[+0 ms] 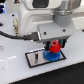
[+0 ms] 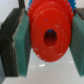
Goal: Insert the blue gear onto the right peg, followed by the red gear
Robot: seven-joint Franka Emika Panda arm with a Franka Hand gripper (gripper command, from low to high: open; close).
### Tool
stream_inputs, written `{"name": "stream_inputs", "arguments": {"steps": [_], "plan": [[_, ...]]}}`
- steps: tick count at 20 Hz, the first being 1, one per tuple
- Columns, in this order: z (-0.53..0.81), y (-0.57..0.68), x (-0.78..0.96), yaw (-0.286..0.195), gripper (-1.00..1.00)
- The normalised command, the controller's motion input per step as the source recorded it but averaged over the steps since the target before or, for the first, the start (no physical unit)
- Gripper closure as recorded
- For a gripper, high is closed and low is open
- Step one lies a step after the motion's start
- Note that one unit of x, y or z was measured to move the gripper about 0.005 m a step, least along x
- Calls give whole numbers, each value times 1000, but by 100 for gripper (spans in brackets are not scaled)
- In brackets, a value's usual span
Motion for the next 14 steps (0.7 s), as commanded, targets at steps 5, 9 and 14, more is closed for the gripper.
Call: {"name": "stream_inputs", "arguments": {"steps": [5, 9, 14], "plan": [[69, -61, 94, 0, 100], [475, -29, 110, 0, 100], [169, -71, 241, 0, 100]]}}
